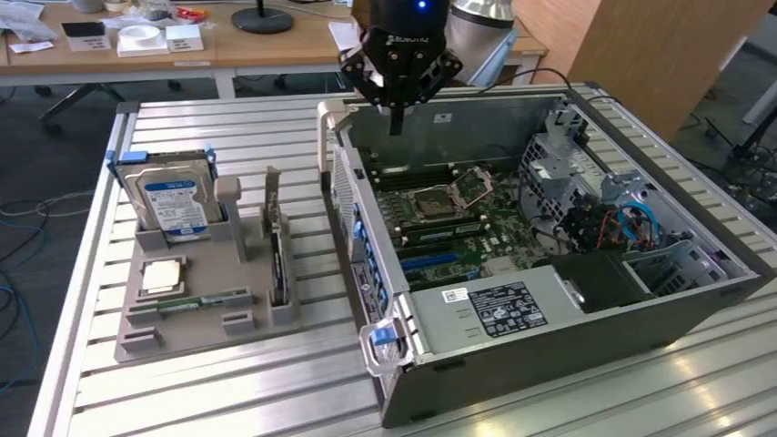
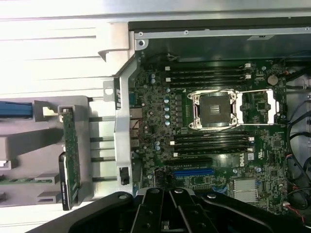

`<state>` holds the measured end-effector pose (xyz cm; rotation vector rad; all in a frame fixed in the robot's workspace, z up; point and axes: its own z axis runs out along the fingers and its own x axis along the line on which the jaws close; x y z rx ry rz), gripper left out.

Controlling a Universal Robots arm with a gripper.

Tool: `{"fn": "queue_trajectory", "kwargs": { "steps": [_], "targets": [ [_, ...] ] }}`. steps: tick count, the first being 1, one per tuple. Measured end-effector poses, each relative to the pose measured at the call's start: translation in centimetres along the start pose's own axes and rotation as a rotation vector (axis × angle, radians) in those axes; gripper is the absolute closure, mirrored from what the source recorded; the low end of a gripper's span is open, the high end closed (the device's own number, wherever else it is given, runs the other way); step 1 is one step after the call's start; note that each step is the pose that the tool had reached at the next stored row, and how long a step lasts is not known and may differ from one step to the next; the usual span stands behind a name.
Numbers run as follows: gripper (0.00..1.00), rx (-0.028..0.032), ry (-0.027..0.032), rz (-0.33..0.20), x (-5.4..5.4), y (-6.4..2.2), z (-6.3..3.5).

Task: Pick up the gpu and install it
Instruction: 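Reach for the gpu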

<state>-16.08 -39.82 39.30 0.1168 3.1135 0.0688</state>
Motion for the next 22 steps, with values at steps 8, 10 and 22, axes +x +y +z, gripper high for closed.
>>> {"fn": "queue_trajectory", "kwargs": {
  "steps": [8, 10, 22],
  "targets": [
    [0.89, 0.0, -0.0002, 0.0, 2.0, 0.01, -0.01],
    [0.89, 0.0, -0.0001, 0.0, 2.5, 0.04, -0.01],
    [0.89, 0.0, -0.0001, 0.001, 5.2, 0.18, 0.0]
  ]
}}
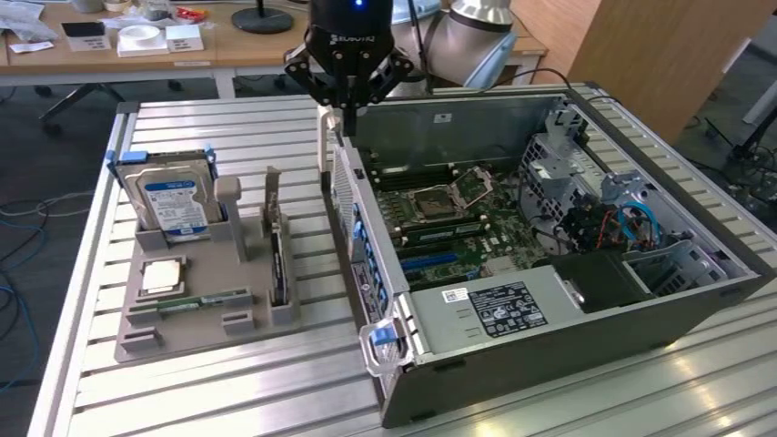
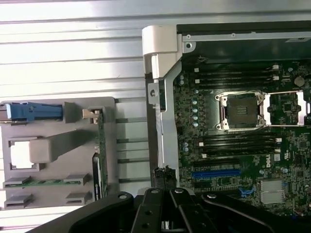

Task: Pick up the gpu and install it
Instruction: 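Reach for the gpu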

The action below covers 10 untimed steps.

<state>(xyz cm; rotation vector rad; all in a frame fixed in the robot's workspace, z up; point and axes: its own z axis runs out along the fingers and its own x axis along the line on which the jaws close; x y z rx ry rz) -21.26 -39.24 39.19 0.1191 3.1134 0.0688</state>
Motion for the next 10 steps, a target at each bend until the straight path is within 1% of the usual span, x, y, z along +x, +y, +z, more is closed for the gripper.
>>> {"fn": "queue_trajectory", "kwargs": {
  "steps": [10],
  "targets": [
    [0.89, 0.0, -0.0001, 0.001, 2.4, 0.08, 0.01]
  ]
}}
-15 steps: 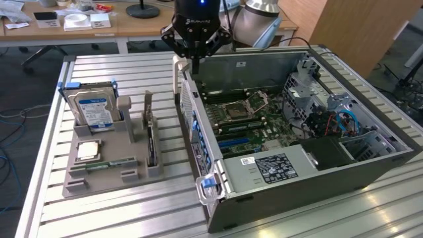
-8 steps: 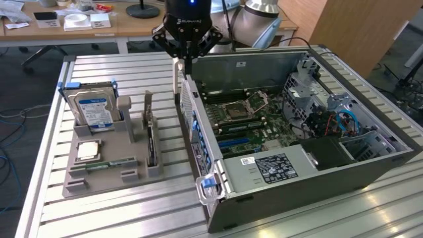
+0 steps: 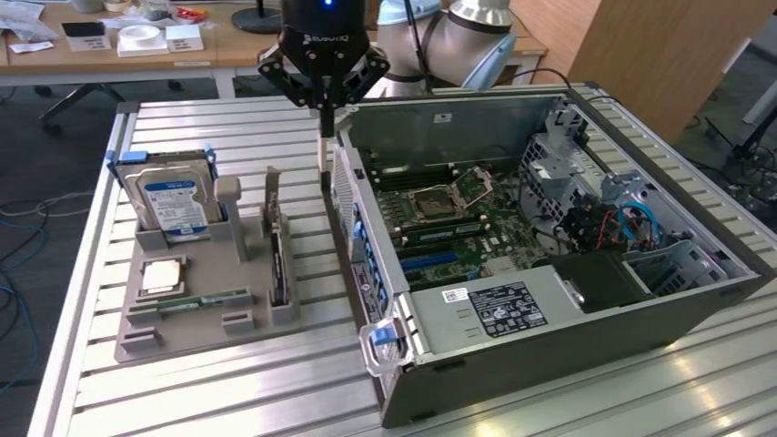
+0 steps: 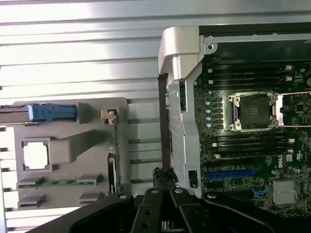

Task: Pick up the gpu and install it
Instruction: 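Reach for the gpu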

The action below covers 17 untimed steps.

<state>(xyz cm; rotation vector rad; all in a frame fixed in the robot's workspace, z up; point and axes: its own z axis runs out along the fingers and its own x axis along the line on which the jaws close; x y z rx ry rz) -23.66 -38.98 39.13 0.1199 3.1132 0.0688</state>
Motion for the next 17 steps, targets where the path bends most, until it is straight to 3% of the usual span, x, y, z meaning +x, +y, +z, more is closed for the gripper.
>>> {"fn": "queue_trajectory", "kwargs": {
  "steps": [17],
  "targets": [
    [0.89, 0.0001, -0.0002, 0.002, 4.3, 0.26, 0.0]
  ]
}}
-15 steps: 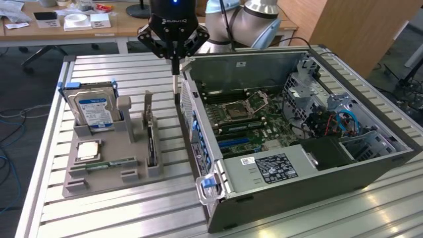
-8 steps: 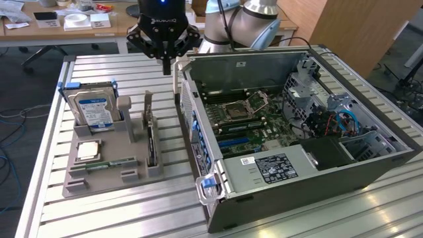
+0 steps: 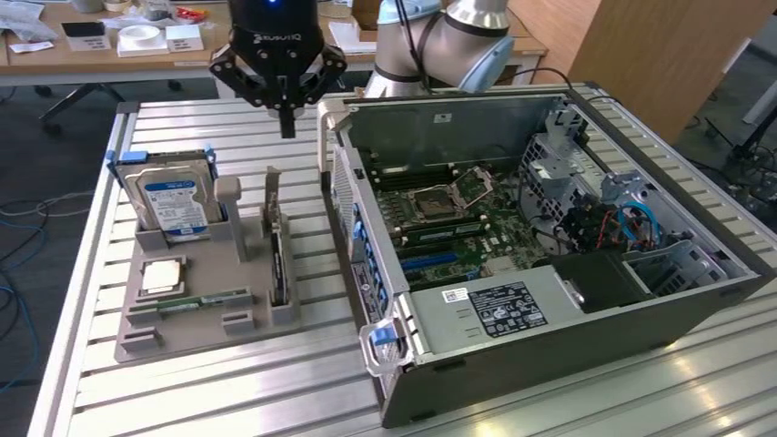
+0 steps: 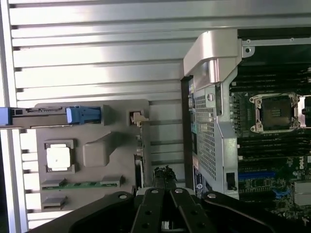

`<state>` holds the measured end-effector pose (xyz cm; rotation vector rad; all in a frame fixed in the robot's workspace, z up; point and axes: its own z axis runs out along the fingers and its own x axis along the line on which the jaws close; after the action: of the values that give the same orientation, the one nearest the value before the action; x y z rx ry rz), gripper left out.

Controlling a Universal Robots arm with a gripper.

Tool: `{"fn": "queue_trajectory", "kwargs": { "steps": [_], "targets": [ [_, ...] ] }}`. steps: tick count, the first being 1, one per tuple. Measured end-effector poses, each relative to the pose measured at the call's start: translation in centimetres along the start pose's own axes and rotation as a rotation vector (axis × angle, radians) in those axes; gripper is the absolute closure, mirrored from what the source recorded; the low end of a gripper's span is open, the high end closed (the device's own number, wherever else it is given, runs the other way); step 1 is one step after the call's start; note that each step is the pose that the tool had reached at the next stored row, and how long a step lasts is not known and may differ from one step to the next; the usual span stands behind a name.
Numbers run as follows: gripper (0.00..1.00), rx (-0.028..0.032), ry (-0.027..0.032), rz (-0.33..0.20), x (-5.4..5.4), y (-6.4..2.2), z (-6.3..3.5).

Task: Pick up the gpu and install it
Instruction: 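Reach for the gpu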

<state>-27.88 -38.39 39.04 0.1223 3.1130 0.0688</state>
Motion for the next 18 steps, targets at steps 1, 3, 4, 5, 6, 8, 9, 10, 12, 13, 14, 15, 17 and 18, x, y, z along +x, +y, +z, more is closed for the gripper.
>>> {"fn": "queue_trajectory", "kwargs": {
  "steps": [1, 3, 4, 5, 6, 8, 9, 10, 12, 13, 14, 15, 17, 18],
  "targets": [
    [0.89, 0.0, -0.0001, 0.0, 0.3, 0.02, 0.01],
    [0.89, -0.0001, -0.0001, 0.001, 0.8, 0.05, 0.01],
    [0.89, -0.0001, -0.0003, 0.0, 1.1, 0.06, 0.01],
    [0.89, 0.0, -0.0002, 0.001, 1.4, 0.07, 0.01],
    [0.89, 0.0, -0.0002, 0.001, 1.6, 0.08, 0.01],
    [0.89, 0.0, -0.0002, 0.001, 2.1, 0.11, 0.01],
    [0.89, -0.0001, -0.0003, 0.001, 2.4, 0.12, 0.01],
    [0.89, 0.0, -0.0003, 0.001, 2.6, 0.12, 0.01],
    [0.89, 0.0, -0.0003, 0.001, 3.1, 0.13, 0.01],
    [0.89, 0.0, -0.0003, 0.001, 3.3, 0.14, 0.01],
    [0.89, 0.0, -0.0003, 0.001, 3.5, 0.14, 0.01],
    [0.89, 0.0001, -0.0003, 0.001, 3.7, 0.14, 0.01],
    [0.89, 0.0, -0.0003, 0.002, 4.2, 0.15, 0.01],
    [0.89, 0.0, -0.0004, 0.002, 4.4, 0.15, 0.01]
  ]
}}
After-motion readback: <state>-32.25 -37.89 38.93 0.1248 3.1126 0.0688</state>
